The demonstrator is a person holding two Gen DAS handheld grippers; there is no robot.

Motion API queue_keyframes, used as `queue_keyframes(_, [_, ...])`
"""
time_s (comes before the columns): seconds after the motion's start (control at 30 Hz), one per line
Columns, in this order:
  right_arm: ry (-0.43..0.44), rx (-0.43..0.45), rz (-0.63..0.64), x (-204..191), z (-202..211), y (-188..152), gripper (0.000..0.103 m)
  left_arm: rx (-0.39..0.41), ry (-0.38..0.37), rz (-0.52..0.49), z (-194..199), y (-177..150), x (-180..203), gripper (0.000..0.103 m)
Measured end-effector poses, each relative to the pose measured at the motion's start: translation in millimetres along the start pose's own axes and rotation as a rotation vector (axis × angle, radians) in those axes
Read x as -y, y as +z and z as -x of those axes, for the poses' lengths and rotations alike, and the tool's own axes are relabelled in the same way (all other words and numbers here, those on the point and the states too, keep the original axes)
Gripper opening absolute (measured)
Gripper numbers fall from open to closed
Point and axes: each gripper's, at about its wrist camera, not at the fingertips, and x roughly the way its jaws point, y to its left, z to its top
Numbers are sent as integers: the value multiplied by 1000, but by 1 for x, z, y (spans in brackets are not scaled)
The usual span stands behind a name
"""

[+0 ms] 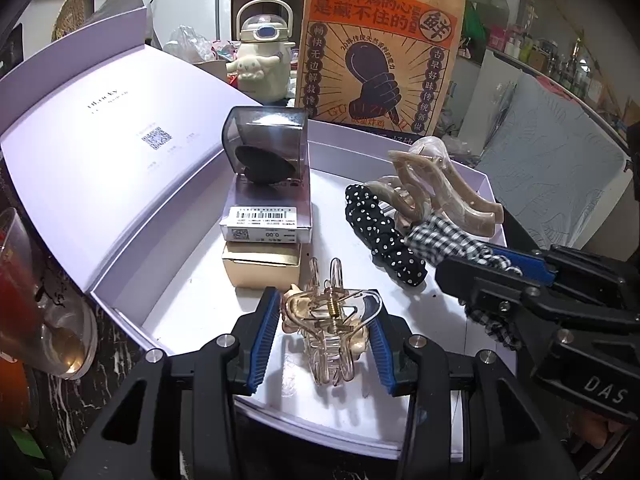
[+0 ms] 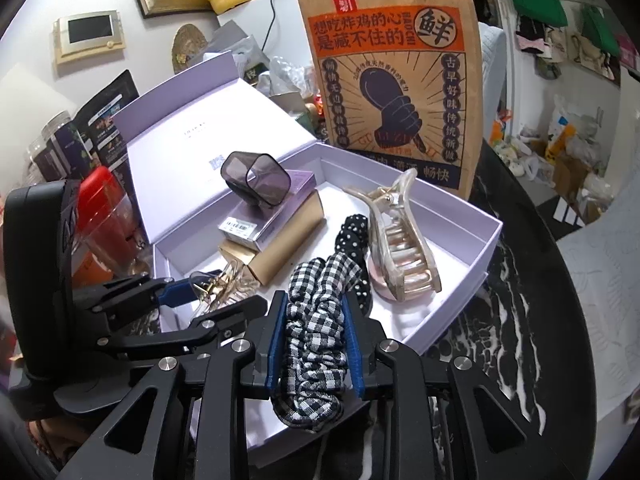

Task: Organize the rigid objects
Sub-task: 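Lower the gold claw clip and gingham scrunchie into the lavender box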

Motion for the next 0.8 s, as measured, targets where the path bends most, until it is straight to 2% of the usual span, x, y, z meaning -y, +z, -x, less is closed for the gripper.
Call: queue_keyframes(0.8, [-73, -50, -23, 4, -13, 6, 29, -83, 78, -48, -13, 8, 5, 42])
